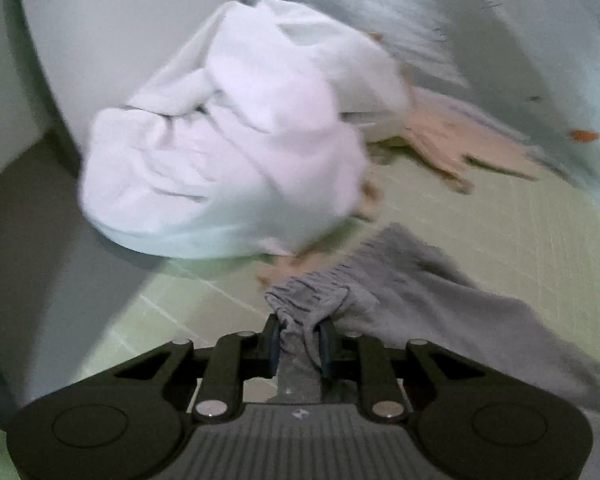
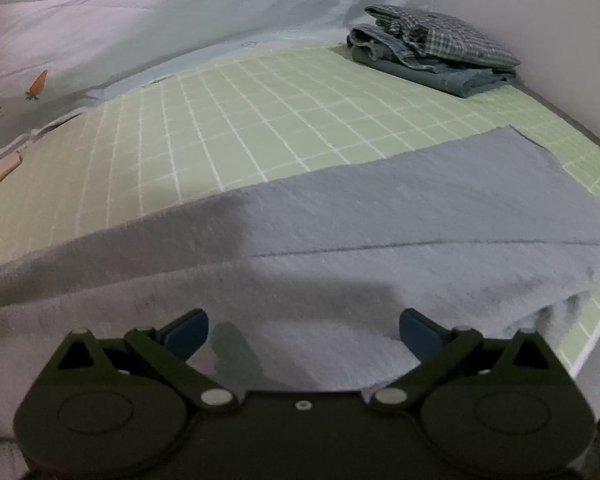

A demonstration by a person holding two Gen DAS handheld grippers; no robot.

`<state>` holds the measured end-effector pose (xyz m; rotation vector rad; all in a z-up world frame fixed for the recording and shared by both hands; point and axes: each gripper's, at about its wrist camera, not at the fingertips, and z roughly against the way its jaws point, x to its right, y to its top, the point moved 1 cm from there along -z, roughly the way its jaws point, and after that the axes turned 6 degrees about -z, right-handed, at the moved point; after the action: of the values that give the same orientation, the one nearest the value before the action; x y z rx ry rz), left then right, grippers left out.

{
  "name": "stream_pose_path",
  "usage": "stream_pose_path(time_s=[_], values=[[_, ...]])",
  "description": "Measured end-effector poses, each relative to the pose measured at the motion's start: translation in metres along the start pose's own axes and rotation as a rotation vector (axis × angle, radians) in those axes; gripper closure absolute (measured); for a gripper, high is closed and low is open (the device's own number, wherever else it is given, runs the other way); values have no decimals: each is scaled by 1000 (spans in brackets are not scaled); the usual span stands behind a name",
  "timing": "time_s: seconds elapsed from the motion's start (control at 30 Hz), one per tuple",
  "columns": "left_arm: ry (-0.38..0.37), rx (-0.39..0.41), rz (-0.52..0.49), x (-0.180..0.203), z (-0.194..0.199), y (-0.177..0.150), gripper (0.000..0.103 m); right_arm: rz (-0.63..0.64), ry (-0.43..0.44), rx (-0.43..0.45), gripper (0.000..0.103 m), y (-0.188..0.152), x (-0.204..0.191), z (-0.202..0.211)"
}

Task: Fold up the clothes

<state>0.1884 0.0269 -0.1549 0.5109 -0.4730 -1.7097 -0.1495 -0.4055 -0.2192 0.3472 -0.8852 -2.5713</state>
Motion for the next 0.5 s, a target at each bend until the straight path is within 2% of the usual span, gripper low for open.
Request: stream_pose_path(time_s=[0.1, 0.3, 0.5], values=[[-16, -58, 52, -7, -9, -5, 78, 4, -8, 2, 0, -3, 3, 3], [6, -39, -75, 15, 0, -20, 76, 21, -4, 35, 0, 1, -1, 9], [-16, -54, -48, 5, -6, -21, 78, 20, 39, 45, 1, 18, -17, -2]])
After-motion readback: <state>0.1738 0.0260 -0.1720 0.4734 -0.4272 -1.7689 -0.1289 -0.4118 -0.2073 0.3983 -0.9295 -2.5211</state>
